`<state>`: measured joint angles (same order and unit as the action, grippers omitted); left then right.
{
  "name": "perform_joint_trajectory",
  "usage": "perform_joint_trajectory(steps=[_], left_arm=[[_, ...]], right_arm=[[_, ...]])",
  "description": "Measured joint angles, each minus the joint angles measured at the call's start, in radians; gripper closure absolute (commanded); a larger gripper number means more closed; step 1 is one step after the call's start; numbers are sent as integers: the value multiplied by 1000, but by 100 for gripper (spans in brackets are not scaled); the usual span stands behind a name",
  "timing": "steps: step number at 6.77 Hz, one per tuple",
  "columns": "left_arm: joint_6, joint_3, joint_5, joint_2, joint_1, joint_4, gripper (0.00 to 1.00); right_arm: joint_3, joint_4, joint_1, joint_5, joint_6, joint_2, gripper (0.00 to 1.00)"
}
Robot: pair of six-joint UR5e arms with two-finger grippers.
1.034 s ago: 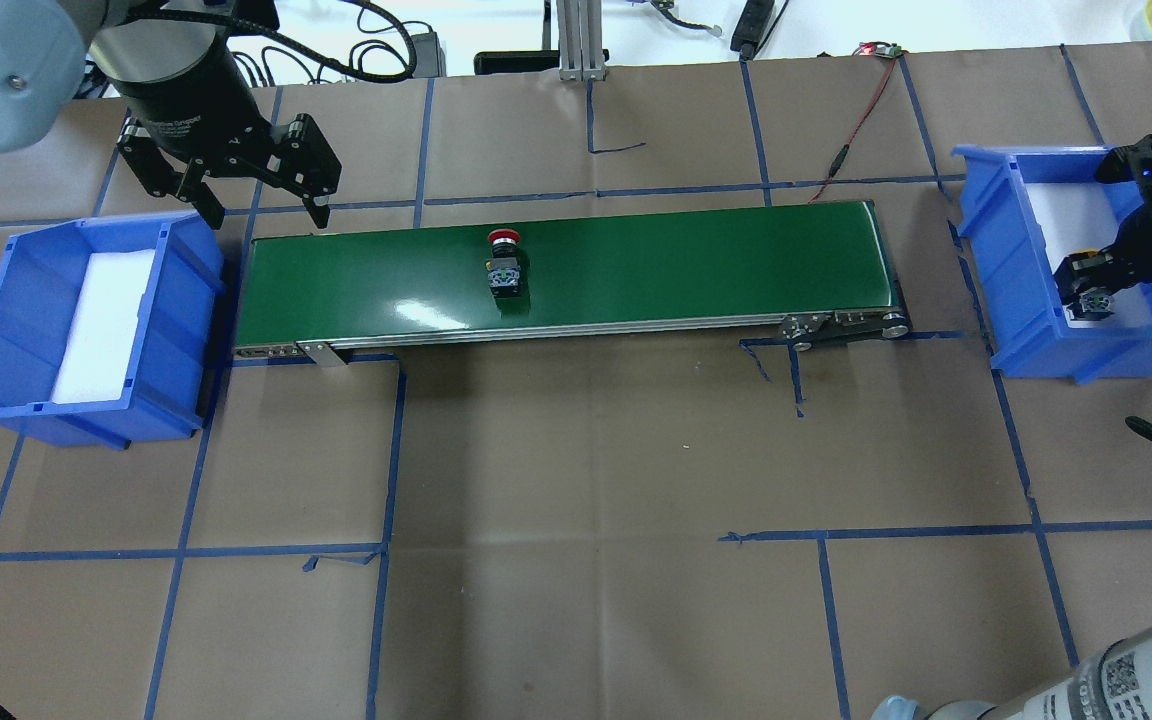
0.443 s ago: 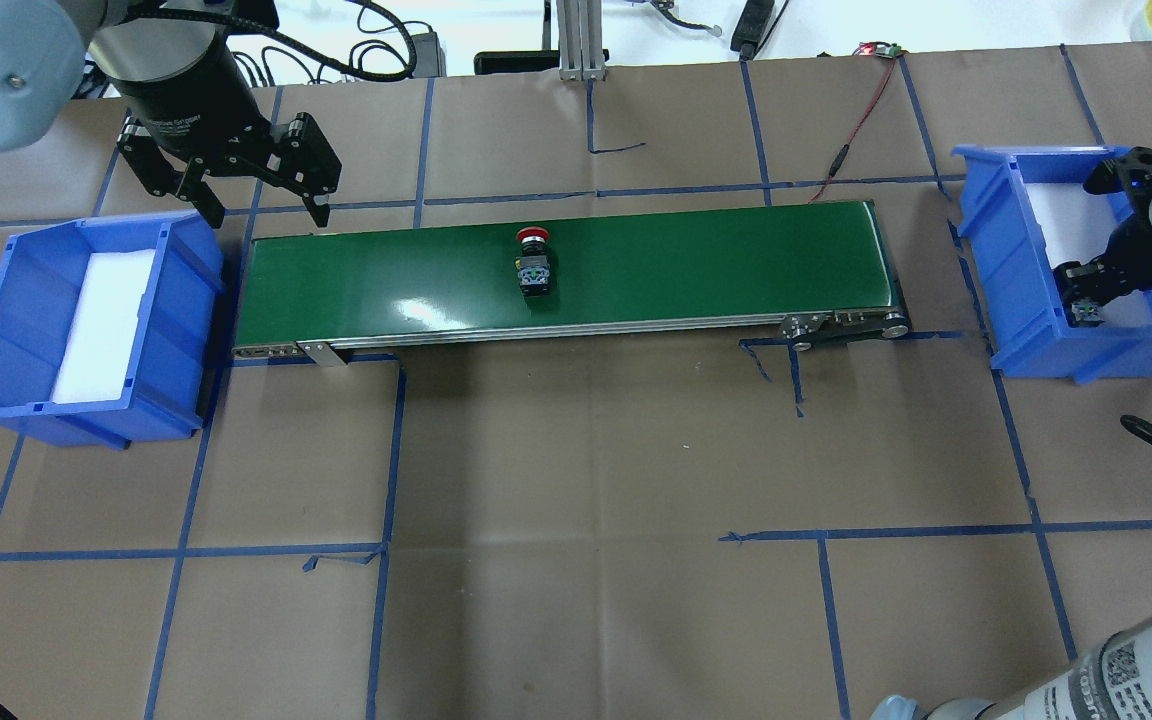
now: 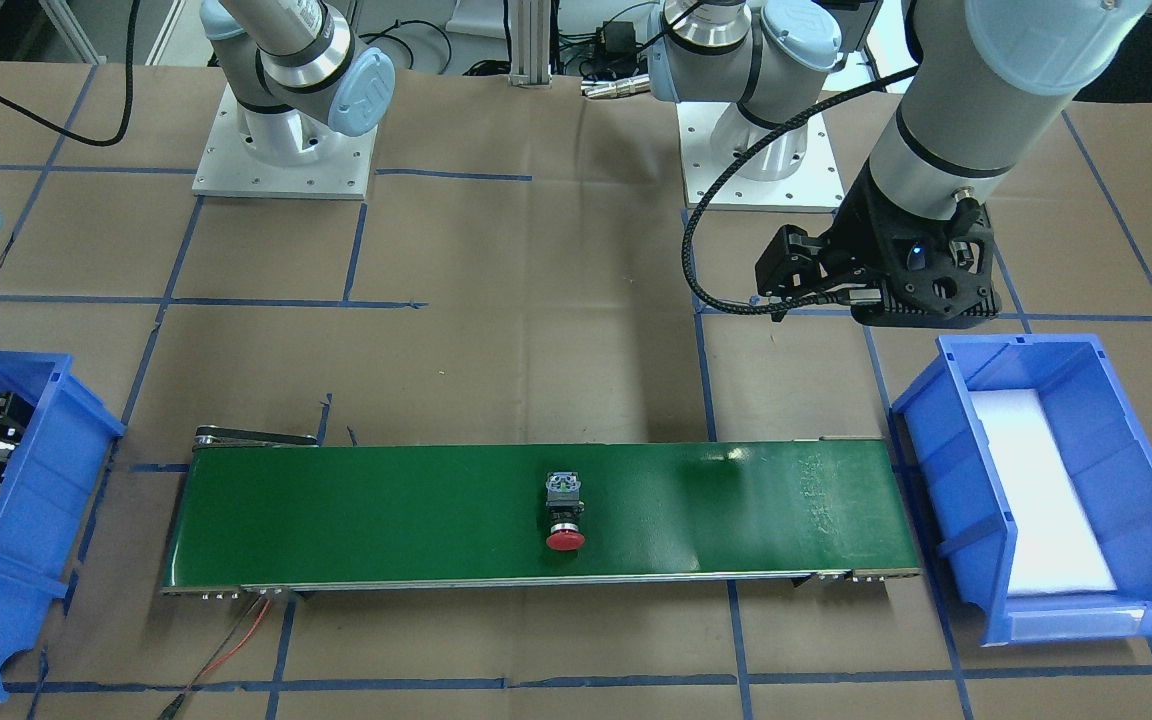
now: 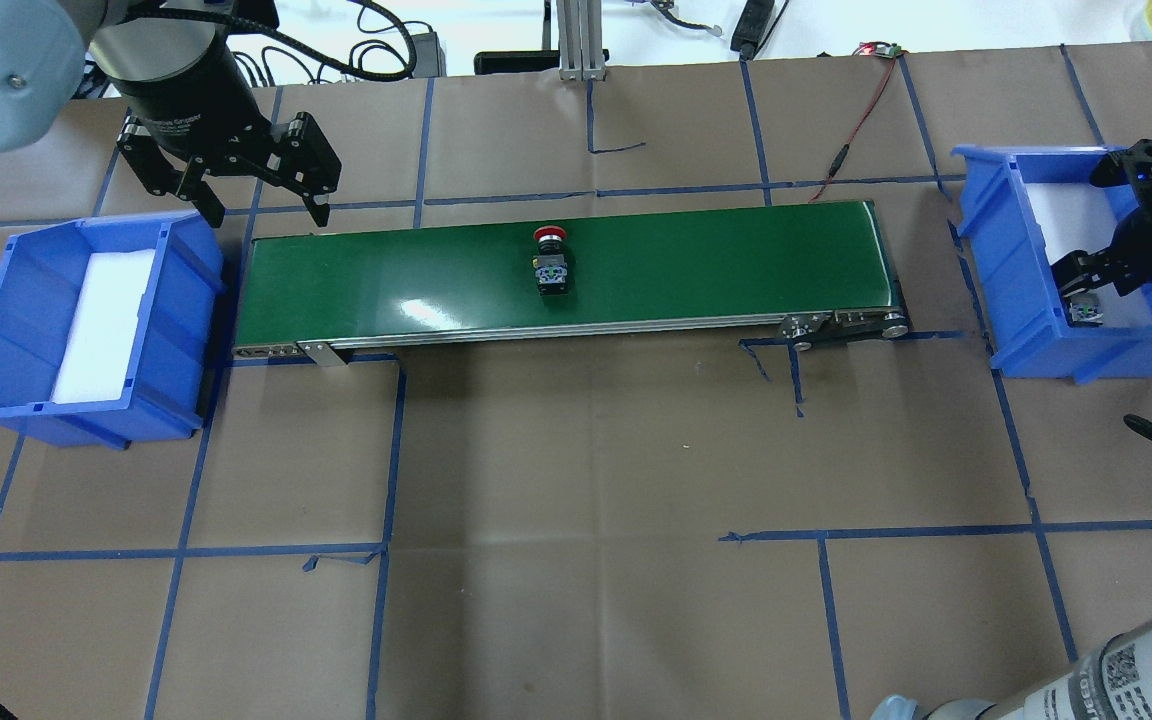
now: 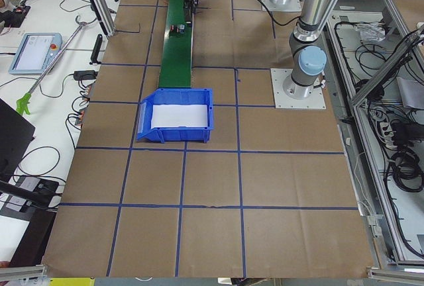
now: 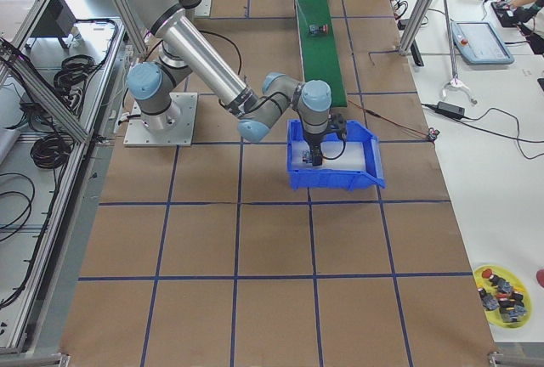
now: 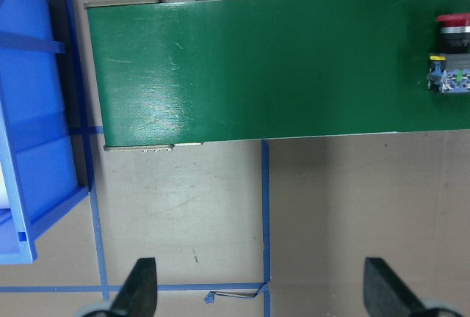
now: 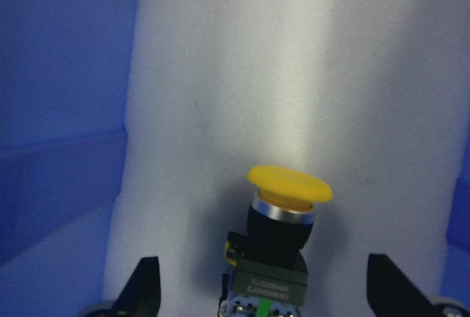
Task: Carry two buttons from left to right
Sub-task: 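Lower the yellow button onto the foam and open the right gripper, then move the right gripper back over the belt toward the red button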
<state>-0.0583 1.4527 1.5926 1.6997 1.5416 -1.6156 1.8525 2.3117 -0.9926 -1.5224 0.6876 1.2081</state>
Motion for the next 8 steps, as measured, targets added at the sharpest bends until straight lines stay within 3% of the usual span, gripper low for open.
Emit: perform_joint_trajectory(steps=[5, 7, 8], left_arm=[[1, -2, 0, 1, 0, 0, 0], [2, -2, 1, 1, 0, 0, 0], [2, -2, 1, 1, 0, 0, 0]], right_arm=[[-34, -126, -22, 25, -62, 240, 1], [-125, -139, -134, 206, -177, 254, 1], [-157, -141, -204, 249, -273, 254, 1]])
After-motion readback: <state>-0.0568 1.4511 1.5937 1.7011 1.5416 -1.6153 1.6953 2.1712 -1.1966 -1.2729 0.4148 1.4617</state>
